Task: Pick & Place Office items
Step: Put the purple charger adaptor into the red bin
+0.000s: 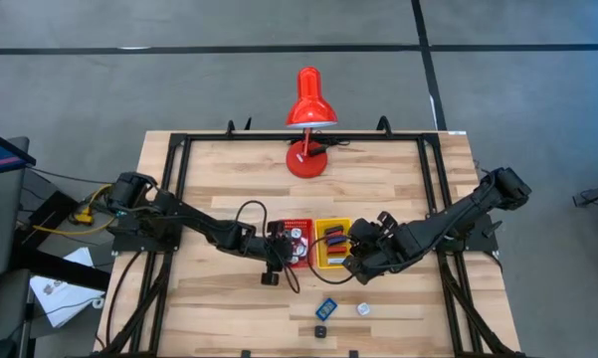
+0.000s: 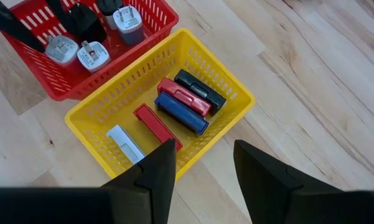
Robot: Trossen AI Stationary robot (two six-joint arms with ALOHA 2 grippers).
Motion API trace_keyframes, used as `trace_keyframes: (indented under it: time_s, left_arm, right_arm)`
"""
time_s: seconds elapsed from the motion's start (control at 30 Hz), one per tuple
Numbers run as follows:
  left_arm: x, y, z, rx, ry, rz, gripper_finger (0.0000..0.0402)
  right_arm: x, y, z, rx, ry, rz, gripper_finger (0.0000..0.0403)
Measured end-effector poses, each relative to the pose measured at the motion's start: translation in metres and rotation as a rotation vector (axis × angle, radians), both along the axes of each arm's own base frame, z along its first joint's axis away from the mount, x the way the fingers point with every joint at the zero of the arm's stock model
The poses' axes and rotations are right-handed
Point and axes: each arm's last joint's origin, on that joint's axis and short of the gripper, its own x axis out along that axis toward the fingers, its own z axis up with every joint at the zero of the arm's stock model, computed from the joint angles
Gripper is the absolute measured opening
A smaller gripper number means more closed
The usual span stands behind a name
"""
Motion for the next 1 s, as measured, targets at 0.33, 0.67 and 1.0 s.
trace_keyframes:
  time_s: [0.33,0.67,1.0]
  left_arm:
    - [-0.004,0.003,0.021,0.024,-0.059,-0.039,0.0157]
    - [-0.013,0.006,0.049,0.02,-0.127,-0.051,0.0192]
    - [-0.014,0.006,0.048,0.029,-0.137,-0.061,0.0276]
  right_arm:
    - [-0.001,0.002,-0.001,0.056,0.059,0.068,0.0154]
    - [-0.004,0.017,-0.002,0.161,0.058,0.104,0.0194]
    - [-0.026,0.061,-0.006,0.276,0.015,0.093,0.027]
